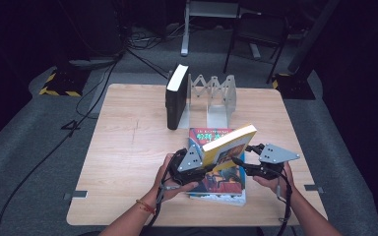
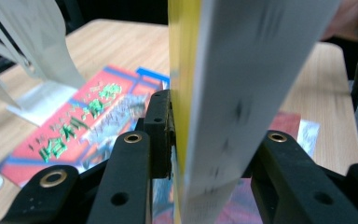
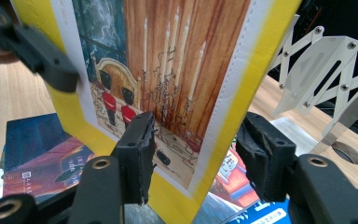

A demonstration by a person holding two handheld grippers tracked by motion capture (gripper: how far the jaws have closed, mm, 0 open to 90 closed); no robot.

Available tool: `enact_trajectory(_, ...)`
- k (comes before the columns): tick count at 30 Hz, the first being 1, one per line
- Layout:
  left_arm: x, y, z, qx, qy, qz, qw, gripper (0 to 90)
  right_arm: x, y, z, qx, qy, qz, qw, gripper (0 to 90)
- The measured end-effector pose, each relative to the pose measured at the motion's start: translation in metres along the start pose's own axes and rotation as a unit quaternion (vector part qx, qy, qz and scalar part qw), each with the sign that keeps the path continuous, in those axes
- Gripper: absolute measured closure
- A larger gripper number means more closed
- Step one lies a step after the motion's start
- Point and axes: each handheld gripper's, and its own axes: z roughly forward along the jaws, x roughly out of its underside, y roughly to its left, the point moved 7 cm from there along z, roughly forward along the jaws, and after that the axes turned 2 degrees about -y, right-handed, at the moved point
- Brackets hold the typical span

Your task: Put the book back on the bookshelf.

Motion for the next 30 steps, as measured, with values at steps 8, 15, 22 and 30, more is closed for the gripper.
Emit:
enact_trajectory(8,-0.028,0.0,-0.005,-0.002,-0.035,0.002,0.9994,64.2,0.0,0.0,0.001,0.003,0.002,-0.002,1.0,48.5)
enact_trajectory(15,-0.049,0.003,-0.012,0.0,-0.062,0.005,0.9981,65.6,0.0,0.0,0.002,0.007,0.002,-0.002,1.0,48.1)
enact_trajectory(22,-0.056,0.004,-0.011,-0.013,-0.056,0.014,0.9982,73.6,0.0,0.0,0.003,0.008,0.006,-0.001,1.0,45.5)
enact_trajectory(30,-0.065,0.015,-0.013,-0.042,-0.054,0.017,0.9975,74.3,0.006,-0.009,-0.004,0.01,0.019,0.014,0.9997,37.4)
